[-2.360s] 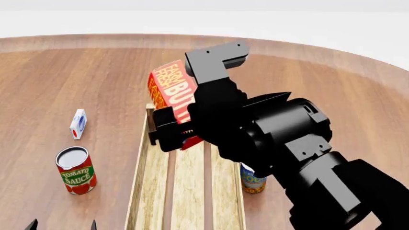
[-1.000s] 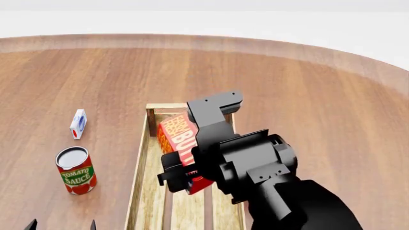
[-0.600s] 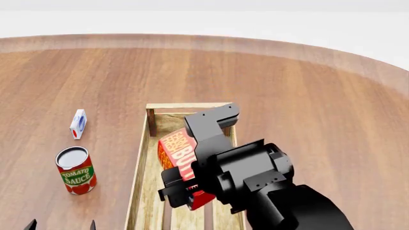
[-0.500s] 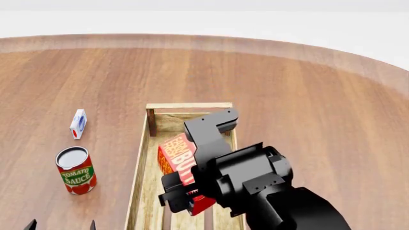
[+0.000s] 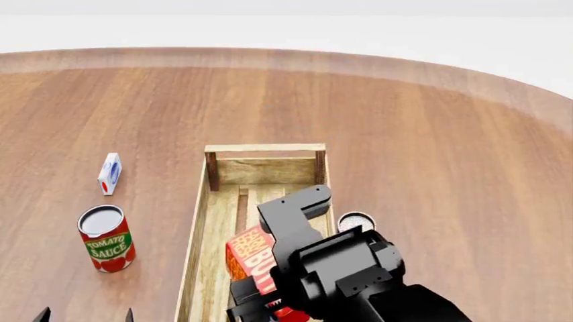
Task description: Pick up the butter and put it in the tray.
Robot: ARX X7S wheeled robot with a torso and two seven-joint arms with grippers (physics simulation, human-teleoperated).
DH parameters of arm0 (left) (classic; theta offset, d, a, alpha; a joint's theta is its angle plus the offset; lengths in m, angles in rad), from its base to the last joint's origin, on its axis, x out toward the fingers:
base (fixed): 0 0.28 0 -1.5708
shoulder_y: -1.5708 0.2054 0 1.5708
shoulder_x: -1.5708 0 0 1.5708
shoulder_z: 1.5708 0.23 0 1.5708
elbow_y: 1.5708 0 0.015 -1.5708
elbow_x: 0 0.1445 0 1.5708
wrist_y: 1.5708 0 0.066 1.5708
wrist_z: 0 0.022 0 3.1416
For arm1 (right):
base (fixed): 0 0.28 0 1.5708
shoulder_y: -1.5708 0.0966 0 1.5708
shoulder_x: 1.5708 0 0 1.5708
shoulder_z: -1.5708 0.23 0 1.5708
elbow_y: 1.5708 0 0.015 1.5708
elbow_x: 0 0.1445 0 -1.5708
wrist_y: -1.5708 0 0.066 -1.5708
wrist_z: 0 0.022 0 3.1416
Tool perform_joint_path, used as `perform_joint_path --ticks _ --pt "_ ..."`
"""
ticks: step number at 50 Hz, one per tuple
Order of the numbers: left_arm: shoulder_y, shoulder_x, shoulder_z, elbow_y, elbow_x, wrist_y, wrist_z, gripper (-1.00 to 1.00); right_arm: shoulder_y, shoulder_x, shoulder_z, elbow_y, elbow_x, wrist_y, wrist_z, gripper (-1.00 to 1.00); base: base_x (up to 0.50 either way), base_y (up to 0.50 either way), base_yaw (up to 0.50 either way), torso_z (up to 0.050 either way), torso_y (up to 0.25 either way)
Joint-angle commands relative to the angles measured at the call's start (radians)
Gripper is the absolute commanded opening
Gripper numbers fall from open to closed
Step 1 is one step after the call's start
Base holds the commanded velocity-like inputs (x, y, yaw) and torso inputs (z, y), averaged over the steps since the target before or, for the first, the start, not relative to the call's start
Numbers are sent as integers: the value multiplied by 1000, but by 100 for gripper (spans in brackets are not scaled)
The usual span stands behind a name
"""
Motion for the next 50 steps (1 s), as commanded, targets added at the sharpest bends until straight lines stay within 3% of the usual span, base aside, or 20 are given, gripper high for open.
perform_joint_path --ticks 1,33,34,50 --pt "1 -2 2 2 -3 0 -3 100 -4 -1 35 -15 -57 24 -16 -100 0 0 0 0 0" --pt "5 -11 8 13 -9 -1 -11 100 -25 -1 37 -24 -65 46 -25 -100 0 0 0 0 1" --pt "6 -11 8 16 -10 -3 -12 100 -24 -1 37 -25 -65 48 -27 100 -11 0 3 0 0" --pt "4 -13 11 14 -12 -2 -16 100 -21 -1 38 -24 -68 46 -30 100 0 0 0 0 0"
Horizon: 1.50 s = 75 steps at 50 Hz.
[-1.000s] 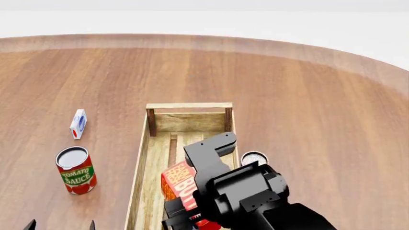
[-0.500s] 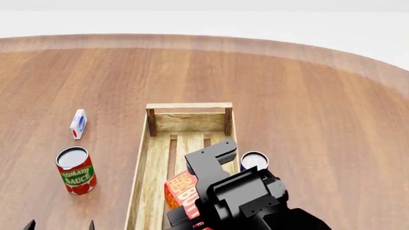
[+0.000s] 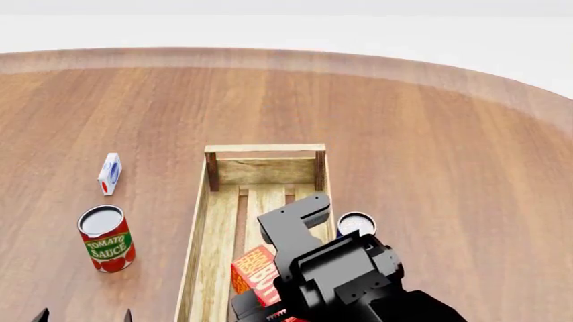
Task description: Pick up the butter and put it in the tray.
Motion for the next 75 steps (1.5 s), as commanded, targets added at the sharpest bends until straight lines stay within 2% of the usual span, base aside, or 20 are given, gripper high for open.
perform_joint_path --ticks 1,19,35,47,57,63,70,75 --pt "0 -2 2 0 -2 0 -3 100 -2 -5 2 -11 23 7 -15 100 0 0 0 0 0" --pt "-9 -1 5 -15 -4 3 -6 100 116 0 14 -38 57 27 -24 100 0 0 0 0 0" --pt "-20 -1 8 -34 -5 10 -3 100 171 161 88 -357 140 86 172 100 0 0 0 0 0" --pt "-19 -4 9 -32 -6 8 -7 100 174 203 113 -424 157 75 210 100 0 0 0 0 0" --pt "-20 -5 12 -31 -6 5 -12 100 111 315 217 -557 169 -118 256 100 0 0 0 0 0" --pt "-20 -5 13 -33 -5 7 -14 100 27 440 300 -768 134 -325 357 100 0 0 0 0 0" --pt "-22 -8 13 -35 -8 7 -13 100 -47 505 350 -884 180 -386 423 100 0 0 0 0 0" --pt "-20 -9 15 -31 -8 6 -15 100 -104 561 357 -1003 123 -464 507 100 0 0 0 0 0"
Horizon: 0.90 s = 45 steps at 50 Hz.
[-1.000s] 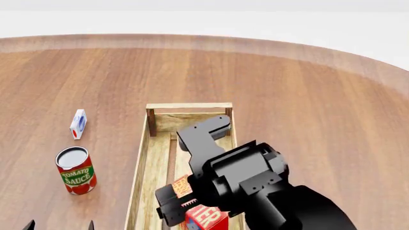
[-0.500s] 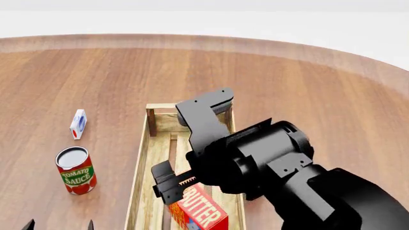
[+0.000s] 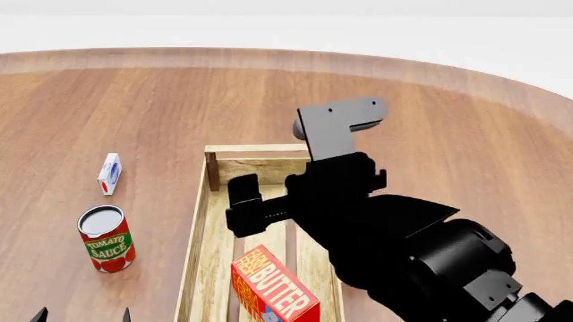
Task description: Pick up the butter and put it in the tray.
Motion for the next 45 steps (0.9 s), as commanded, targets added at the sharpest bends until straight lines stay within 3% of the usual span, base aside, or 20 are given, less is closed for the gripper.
perform_joint_path --ticks 1,7,13,26,45 --pt "0 -3 1 3 -2 -2 -3 100 -126 137 70 -259 -28 -180 148 100 0 0 0 0 0" --pt "0 -5 1 2 -5 -1 -3 100 -193 205 69 -411 -153 -277 288 100 0 0 0 0 0" --pt "-3 -5 2 -2 -5 0 -3 100 -279 251 79 -503 -261 -402 330 100 0 0 0 0 0" --pt "-12 -4 2 -18 -8 5 -2 100 -349 320 43 -710 -499 -441 526 100 0 0 0 0 0" --pt "-9 -8 4 -8 -12 10 -6 100 -499 345 -1 -806 -789 -558 663 100 0 0 0 0 0"
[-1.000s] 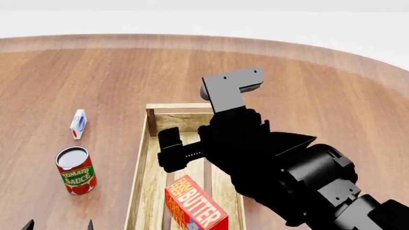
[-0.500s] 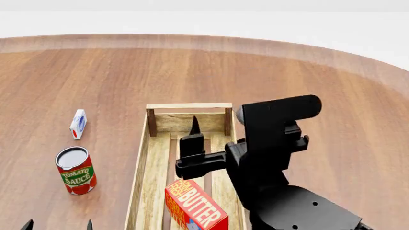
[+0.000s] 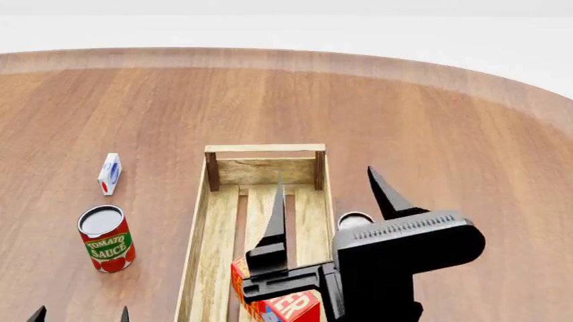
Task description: Pick up the butter and put it in the tray.
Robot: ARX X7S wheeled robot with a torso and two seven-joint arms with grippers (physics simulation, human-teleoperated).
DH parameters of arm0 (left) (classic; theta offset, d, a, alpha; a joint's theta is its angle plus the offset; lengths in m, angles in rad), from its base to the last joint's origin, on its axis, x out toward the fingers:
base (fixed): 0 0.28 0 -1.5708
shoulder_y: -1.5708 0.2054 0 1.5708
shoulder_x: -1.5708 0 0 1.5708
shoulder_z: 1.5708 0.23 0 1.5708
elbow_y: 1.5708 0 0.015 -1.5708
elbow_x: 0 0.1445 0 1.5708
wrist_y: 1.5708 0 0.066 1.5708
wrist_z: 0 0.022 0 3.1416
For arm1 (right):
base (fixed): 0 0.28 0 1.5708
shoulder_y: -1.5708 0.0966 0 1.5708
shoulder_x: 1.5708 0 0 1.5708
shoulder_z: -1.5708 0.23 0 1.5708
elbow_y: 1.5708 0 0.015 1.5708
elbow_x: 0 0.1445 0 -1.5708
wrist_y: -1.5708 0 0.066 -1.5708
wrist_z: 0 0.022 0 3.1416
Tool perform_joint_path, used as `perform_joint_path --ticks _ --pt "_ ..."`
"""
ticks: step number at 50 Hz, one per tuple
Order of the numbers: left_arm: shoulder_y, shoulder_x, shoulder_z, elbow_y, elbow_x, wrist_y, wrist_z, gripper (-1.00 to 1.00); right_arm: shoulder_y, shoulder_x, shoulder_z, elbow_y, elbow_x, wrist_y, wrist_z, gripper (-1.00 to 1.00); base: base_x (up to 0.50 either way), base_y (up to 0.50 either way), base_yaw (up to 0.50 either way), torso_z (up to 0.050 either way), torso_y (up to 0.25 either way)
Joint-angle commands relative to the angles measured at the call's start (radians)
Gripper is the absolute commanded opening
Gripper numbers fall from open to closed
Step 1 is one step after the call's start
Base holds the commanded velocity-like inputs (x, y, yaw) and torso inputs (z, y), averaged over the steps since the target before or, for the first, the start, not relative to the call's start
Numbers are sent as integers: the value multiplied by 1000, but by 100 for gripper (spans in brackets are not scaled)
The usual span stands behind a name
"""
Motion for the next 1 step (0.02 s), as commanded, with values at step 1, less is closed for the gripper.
perform_joint_path --ticks 1 --pt "4 -4 0 13 -5 1 -3 100 -92 14 -30 -67 -174 -77 79 100 0 0 0 0 0"
